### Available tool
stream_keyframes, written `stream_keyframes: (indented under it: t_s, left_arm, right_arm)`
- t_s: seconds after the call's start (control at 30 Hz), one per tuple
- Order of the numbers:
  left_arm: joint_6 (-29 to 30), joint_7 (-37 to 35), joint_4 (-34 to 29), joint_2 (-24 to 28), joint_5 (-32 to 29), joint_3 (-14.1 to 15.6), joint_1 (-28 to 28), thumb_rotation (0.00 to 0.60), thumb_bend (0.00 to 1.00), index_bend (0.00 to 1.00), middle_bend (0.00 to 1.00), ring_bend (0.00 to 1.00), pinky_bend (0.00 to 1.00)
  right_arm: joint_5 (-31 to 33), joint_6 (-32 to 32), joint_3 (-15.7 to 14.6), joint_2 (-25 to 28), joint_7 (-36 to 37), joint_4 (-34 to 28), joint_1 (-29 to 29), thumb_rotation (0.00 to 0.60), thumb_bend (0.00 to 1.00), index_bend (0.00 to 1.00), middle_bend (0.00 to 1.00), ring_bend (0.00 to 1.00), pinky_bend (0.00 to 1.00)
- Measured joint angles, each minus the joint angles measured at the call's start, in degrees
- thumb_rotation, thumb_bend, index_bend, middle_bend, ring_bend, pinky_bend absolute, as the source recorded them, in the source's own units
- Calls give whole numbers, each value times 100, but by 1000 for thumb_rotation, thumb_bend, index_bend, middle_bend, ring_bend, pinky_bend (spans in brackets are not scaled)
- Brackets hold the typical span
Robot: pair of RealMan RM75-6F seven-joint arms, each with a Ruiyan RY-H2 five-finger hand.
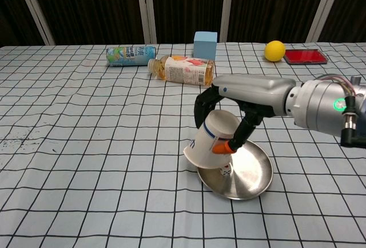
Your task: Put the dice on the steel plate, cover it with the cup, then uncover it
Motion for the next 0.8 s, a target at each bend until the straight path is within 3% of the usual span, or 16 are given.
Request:
stream_keyframes:
  t_s: [0.17,0.37,0.53,0.8]
  left_arm:
    - [12,3,-6,1,6,1,5,600,838,190,0,0,0]
    - [-3,34,-7,-7,-7,3,2,600,838,190,0,0,0]
    - [-2,64,-23,-16,-14,2,1,600,837,190,0,0,0]
    - [26,70,-30,-14,-22,-4,15,600,837,190,0,0,0]
  right_arm:
    - [-413,709,98,-182,-1,682,-151,600,467,698,573,289,0]
    - [-570,1010,187,-270,-179,1571,-242,600,466,698,573,289,0]
    - [-357,780,172,-225,-319,2175,-291,600,466,698,574,289,0]
    - [28,164,59,-42,-508,2484,-300,600,466,678,563,264,0]
